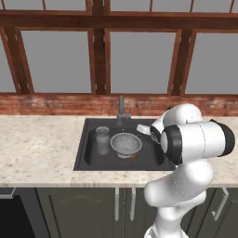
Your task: Pick the colander and jug and place them in the sink. Then turn on the water.
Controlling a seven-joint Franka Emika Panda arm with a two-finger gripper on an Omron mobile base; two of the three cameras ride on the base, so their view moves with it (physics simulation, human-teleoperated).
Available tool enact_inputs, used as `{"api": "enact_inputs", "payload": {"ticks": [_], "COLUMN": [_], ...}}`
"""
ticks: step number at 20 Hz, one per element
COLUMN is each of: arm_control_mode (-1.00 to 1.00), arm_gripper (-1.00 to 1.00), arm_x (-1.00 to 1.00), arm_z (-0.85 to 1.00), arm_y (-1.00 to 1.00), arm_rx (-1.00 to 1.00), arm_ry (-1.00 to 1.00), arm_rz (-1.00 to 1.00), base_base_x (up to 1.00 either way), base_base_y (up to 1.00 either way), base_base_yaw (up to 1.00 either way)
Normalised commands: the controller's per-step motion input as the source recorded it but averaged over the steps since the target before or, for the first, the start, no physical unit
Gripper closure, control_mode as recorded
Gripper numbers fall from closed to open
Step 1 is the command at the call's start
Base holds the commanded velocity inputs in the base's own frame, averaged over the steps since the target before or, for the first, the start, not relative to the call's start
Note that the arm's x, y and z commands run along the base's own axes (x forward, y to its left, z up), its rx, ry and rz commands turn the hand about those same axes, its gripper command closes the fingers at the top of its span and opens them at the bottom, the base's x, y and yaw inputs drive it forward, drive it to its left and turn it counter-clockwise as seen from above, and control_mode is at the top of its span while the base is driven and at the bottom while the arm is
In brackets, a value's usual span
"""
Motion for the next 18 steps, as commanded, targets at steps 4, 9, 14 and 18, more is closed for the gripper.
{"api": "enact_inputs", "payload": {"ticks": [4, 9, 14, 18], "arm_control_mode": [-1.0, -1.0, -1.0, -1.0], "arm_gripper": [-1.0, -1.0, -1.0, -1.0], "arm_x": [-0.27, -0.15, -0.06, -0.06], "arm_z": [0.09, 0.04, 0.01, 0.04], "arm_y": [-0.16, -0.03, 0.0, 0.0], "arm_rx": [-0.04, -0.01, -0.01, -0.01], "arm_ry": [-0.33, -0.31, -0.28, -0.29], "arm_rz": [0.06, 0.1, 0.09, 0.09], "base_base_x": [0.0, 0.0, 0.0, 0.0], "base_base_y": [0.0, 0.0, 0.0, 0.0], "base_base_yaw": [0.0, 0.0, 0.0, 0.0]}}
